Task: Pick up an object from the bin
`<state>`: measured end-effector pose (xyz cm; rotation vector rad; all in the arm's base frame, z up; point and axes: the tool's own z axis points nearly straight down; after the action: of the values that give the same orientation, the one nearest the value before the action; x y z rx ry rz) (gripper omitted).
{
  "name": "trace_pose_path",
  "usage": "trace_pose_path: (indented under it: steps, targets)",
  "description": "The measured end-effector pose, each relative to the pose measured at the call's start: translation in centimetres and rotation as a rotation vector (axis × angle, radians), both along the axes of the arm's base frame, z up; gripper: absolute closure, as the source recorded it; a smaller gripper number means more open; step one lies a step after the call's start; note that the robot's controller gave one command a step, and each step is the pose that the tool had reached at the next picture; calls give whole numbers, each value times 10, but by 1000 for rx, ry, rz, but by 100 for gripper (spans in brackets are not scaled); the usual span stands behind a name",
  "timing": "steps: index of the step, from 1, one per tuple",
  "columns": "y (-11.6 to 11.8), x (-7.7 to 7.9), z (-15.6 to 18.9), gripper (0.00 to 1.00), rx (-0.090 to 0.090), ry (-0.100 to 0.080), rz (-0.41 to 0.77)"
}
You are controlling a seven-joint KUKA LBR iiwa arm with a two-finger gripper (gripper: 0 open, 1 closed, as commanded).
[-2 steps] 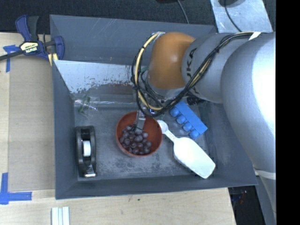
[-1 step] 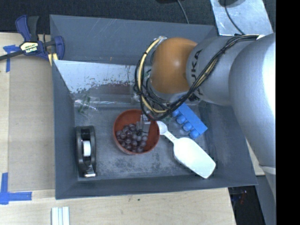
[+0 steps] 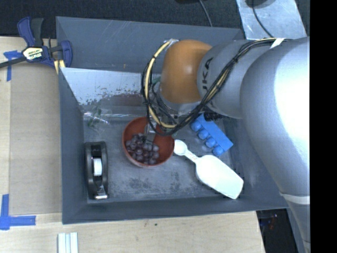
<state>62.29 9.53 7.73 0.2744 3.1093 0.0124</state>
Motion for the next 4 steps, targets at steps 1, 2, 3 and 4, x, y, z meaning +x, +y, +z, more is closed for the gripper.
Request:
trace_pose_path:
  steps: [1, 2, 3, 4]
  targets:
    - [0, 0, 0, 100, 0, 0, 0]
    - [-2, -22, 114, 100, -3, 5, 6]
    - [5, -7, 26, 100, -1, 3, -15]
    - [27, -10, 56, 100, 1, -15, -25]
